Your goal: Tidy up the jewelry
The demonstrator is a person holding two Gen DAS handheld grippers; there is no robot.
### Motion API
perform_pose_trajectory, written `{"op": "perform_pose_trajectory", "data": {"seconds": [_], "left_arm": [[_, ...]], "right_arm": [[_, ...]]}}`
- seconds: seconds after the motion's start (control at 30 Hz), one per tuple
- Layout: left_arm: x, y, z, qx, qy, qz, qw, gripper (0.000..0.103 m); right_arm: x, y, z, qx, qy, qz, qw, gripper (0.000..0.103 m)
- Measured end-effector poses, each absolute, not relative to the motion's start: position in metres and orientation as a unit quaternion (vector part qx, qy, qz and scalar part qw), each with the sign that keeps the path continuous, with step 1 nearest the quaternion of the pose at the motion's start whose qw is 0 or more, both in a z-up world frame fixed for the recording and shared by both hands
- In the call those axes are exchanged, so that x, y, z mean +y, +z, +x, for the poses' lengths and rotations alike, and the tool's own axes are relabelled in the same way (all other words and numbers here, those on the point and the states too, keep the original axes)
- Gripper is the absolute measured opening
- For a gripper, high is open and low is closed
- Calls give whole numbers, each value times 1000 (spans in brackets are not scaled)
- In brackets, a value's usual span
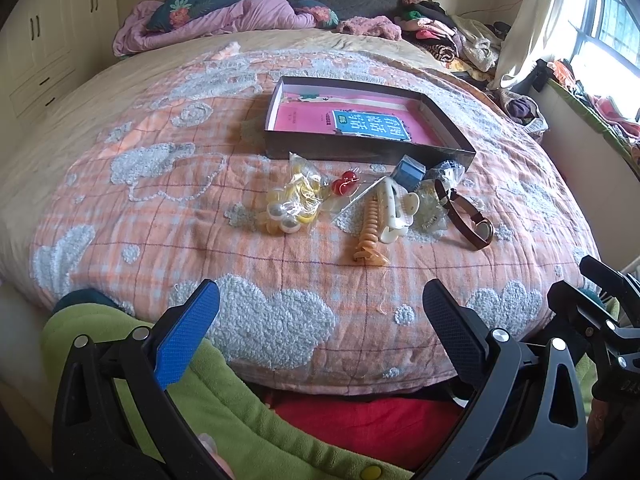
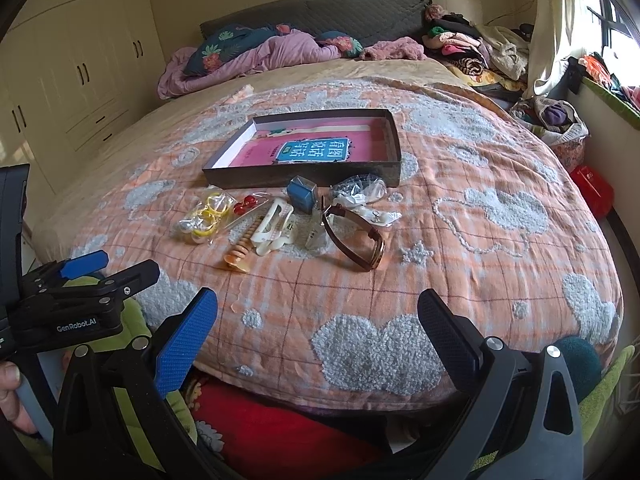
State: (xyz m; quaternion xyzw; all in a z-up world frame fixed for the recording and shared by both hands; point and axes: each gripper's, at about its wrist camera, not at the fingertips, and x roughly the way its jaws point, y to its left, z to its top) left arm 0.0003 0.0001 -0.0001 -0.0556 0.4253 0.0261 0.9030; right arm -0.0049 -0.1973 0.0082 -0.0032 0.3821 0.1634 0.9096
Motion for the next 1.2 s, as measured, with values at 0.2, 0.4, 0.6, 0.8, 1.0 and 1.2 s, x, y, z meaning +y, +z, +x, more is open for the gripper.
{"op": "perform_pose_trajectory", "data": {"seconds": [0.2,0.4,0.6,0.8,1.0,1.2], "left_arm": [[0,0,0,424,25,-56,903,95],[0,2,2,425,26,-56,903,95],[-4,6,5,424,25,-57,904,95],[-3,5,2,423,25,-57,904,95],[-3,5,2,423,25,-57,904,95],[-1,4,7,421,31,-61,904,95]], "right_arm": [[-198,9,-5,380,164,-2,910,99],[-197,9,-5,381,165,-1,910,99],[-197,8,-5,381,165,0,910,99],[-198,8,-4,381,165,0,910,99],[-199,6,-3,382,165,0,909,99],[-199,6,-2,383,164,0,909,99]]}}
